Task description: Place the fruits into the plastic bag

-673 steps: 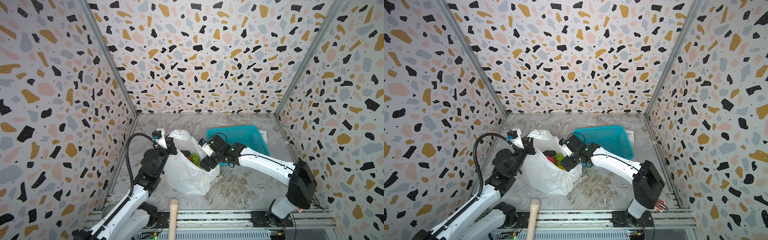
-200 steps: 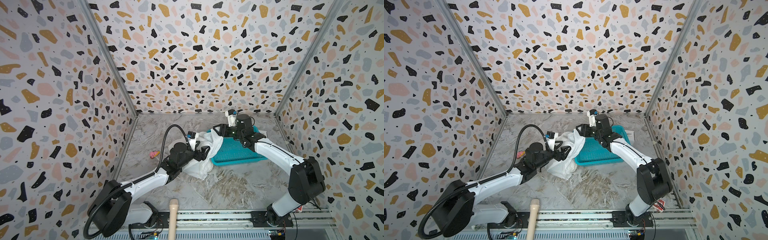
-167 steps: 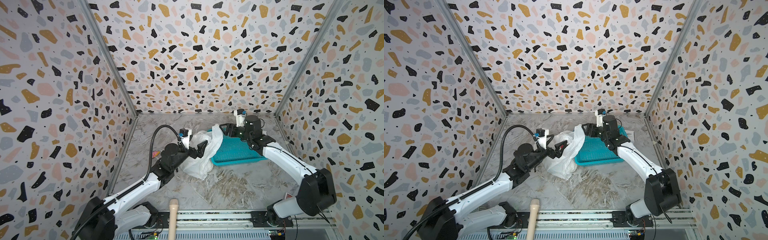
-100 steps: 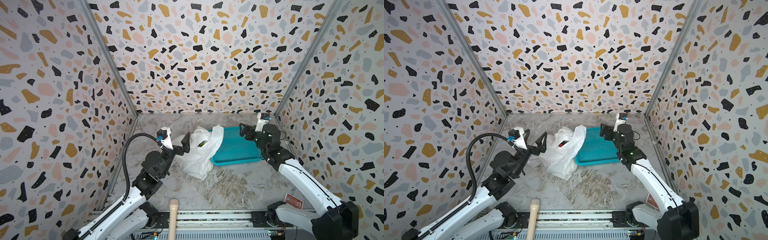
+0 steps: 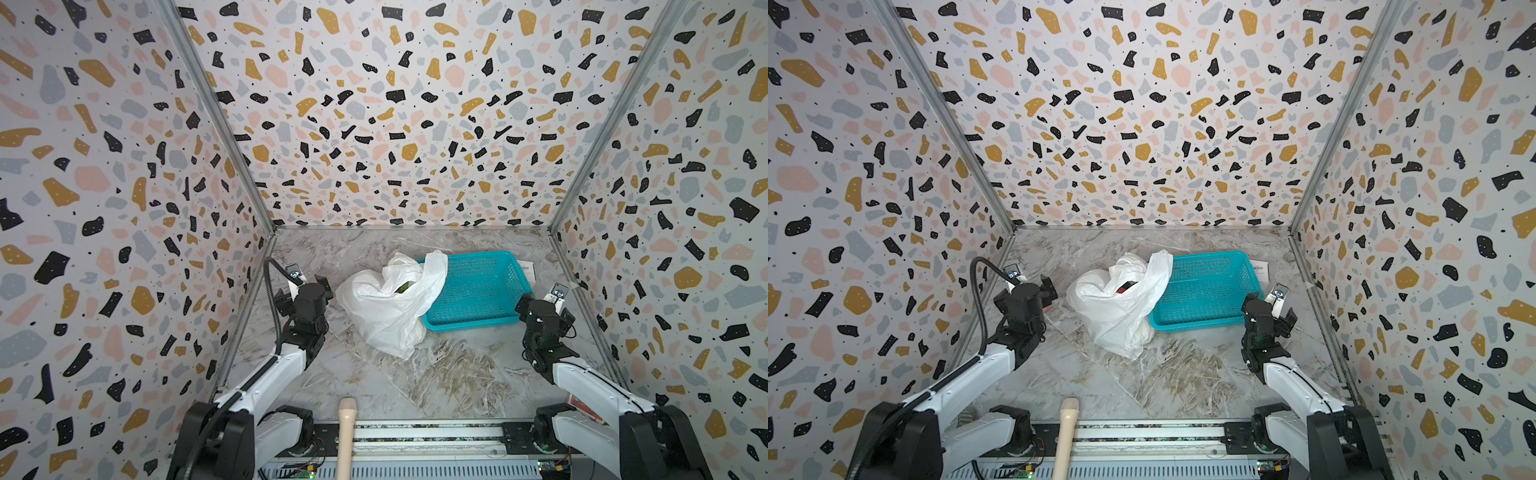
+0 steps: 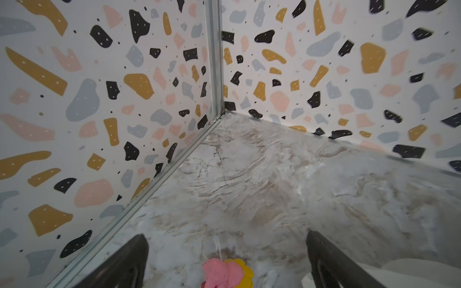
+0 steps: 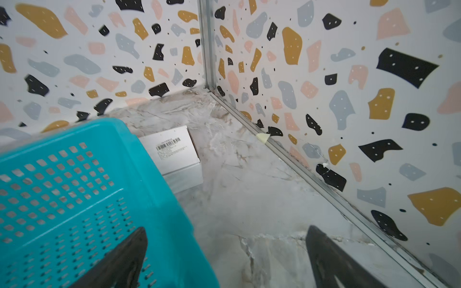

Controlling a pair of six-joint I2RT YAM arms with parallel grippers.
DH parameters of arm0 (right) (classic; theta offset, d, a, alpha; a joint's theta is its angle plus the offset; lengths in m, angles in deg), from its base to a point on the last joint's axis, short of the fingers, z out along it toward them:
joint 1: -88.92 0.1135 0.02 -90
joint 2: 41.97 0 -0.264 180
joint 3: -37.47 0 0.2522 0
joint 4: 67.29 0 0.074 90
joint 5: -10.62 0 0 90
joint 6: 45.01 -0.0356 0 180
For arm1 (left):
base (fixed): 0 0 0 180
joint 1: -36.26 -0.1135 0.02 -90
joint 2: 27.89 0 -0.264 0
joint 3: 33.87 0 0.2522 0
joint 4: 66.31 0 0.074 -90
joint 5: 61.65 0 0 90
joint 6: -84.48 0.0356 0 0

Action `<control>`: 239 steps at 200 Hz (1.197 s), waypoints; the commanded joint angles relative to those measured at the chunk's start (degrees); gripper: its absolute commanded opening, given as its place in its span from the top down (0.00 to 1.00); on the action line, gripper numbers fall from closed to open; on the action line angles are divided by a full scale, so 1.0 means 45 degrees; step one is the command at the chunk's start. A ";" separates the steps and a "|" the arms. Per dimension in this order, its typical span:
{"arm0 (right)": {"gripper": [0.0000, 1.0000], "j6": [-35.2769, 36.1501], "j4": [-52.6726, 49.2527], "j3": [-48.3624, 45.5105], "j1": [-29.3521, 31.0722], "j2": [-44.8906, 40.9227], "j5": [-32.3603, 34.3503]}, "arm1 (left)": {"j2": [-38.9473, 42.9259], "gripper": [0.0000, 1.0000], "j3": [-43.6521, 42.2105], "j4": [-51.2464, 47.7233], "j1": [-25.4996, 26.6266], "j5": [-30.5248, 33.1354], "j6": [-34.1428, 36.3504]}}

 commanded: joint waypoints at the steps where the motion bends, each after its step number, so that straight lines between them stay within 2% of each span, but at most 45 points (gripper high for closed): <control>1: 0.01 0.1369 0.2799 -0.0001 0.0456 0.0948 0.0965 | -0.0831 0.01 0.0170 0.0721 -0.0371 0.2007 -0.0435; 40: 0.01 0.2260 0.4721 -0.0699 0.0803 0.2390 0.0712 | -0.3052 0.01 0.0707 0.0774 -0.0643 0.1642 -0.0727; 67: 0.01 0.4247 0.7400 -0.1186 0.0933 0.2974 -0.1213 | -0.3921 0.00 0.0608 0.2463 -0.0707 0.1369 0.0340; 81: 0.01 0.4573 0.8559 -0.1396 0.0788 0.3477 -0.2489 | -0.4258 0.01 0.0231 0.3375 -0.0702 0.1242 0.0642; 89: 0.01 0.4740 0.9960 -0.1752 0.0480 0.4108 -0.3648 | -0.4355 0.01 -0.0344 0.4380 -0.0721 0.0895 0.0845; 94: 0.01 0.4942 1.0785 -0.1828 0.0389 0.4487 -0.3779 | -0.4354 0.01 -0.0637 0.5137 -0.0722 0.0805 0.1056; 104: 0.01 0.4620 0.9412 -0.1350 0.0176 0.4372 -0.4123 | -0.4047 0.01 -0.0758 0.5080 -0.0722 0.0154 0.1378; 112: 0.01 0.4288 0.8496 -0.1159 -0.0182 0.4121 -0.4774 | -0.3952 0.00 -0.1246 0.6028 -0.0722 -0.0174 0.1660; 130: 0.01 0.4155 0.8623 -0.1195 -0.0685 0.4235 -0.6000 | -0.3482 0.01 -0.2146 0.7211 -0.0722 -0.1313 0.2174; 141: 0.01 0.3908 0.8396 -0.1106 -0.1363 0.4451 -0.7422 | -0.3348 0.01 -0.2777 0.8289 -0.0722 -0.2051 0.2510; 146: 0.01 0.3839 0.9075 -0.1202 -0.1617 0.4856 -0.7908 | -0.3310 0.00 -0.2902 0.8586 -0.0722 -0.2231 0.2596; 153: 0.01 0.3874 0.9916 -0.1431 -0.1667 0.5128 -0.7955 | -0.3264 0.00 -0.3040 0.8769 -0.0722 -0.2499 0.2682; 165: 0.01 0.3850 0.9079 -0.1293 -0.1668 0.4829 -0.8009 | -0.3287 0.00 -0.3146 0.8939 -0.0722 -0.2895 0.2828; 183: 0.01 0.3873 0.9124 -0.1299 -0.1663 0.4812 -0.8000 | -0.3370 0.01 -0.3422 0.9388 -0.0736 -0.3423 0.3019; 189: 0.01 0.3883 0.9234 -0.1347 -0.1657 0.4815 -0.7971 | -0.3511 0.01 -0.4022 1.0423 -0.0779 -0.3771 0.3120; 198: 0.01 0.3888 0.9209 -0.1368 -0.1623 0.4790 -0.7934 | -0.4013 0.01 -0.4469 1.2249 -0.0780 -0.3436 0.3059; 214: 0.01 0.3888 0.9207 -0.1368 -0.1613 0.4789 -0.7932 | -0.3610 0.01 -0.4023 1.0697 -0.0780 -0.3350 0.2973; 239: 0.01 0.3898 0.9203 -0.1368 -0.1599 0.4798 -0.7891 | -0.3633 0.00 -0.4097 1.0873 -0.0780 -0.3332 0.2975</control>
